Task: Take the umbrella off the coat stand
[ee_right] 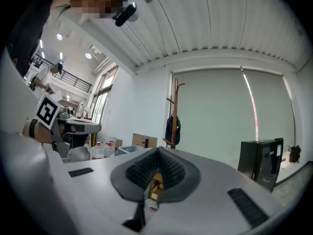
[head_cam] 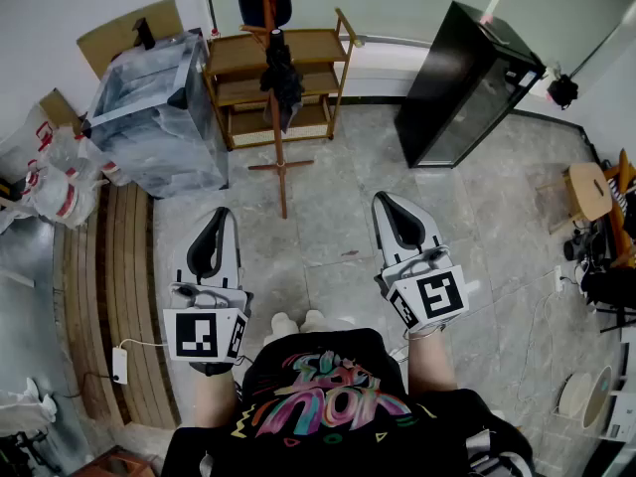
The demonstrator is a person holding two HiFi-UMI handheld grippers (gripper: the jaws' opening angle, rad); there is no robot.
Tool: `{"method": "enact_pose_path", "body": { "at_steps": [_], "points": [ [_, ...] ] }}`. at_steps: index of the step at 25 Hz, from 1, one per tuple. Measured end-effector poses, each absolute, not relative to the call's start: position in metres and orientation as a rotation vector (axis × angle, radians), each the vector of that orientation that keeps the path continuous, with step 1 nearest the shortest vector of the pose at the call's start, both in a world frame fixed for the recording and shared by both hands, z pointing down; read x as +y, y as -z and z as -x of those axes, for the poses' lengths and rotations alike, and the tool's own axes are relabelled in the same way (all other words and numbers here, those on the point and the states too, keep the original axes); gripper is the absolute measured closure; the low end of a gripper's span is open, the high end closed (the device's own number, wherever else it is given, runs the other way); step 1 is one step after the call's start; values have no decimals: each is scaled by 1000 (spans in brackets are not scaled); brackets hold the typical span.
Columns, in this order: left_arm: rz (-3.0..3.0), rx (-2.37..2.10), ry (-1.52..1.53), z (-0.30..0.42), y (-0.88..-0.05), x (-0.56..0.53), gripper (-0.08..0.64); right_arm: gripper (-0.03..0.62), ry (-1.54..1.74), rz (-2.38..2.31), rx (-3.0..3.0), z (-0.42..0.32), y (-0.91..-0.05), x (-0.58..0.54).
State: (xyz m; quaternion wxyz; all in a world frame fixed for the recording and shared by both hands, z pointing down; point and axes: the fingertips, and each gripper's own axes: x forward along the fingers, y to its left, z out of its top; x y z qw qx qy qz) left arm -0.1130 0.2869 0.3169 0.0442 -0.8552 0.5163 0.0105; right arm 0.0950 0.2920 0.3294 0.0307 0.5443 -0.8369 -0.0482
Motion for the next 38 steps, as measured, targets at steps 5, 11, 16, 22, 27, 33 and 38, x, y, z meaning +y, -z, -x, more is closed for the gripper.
{"method": "enact_pose_path", "body": {
  "at_steps": [5, 11, 16, 22, 27, 33, 38],
  "points": [
    [2610, 1586, -28, 103, -316, 299, 528, 577, 131, -1693, -2586, -106, -330, 304],
    [2589, 1596, -22, 87, -315, 311, 529, 577, 116, -1676, -2618, -120, -334, 315],
    [2580, 1606, -18, 74, -317, 314, 528, 577, 110, -1675, -2631, -135, -338, 317],
    [2571, 1624, -26, 67, -316, 303, 528, 577, 103, -1665, -2641, -143, -340, 308],
    [2575, 1620, -22, 62, -320, 276, 528, 577, 105, -1658, -2647, -145, -342, 283],
    [2590, 1594, -31, 64, -329, 220, 529, 577, 108, -1661, -2640, -140, -351, 229],
    [2606, 1574, -36, 75, -331, 142, 528, 577, 96, -1669, -2619, -126, -354, 157]
  ]
}}
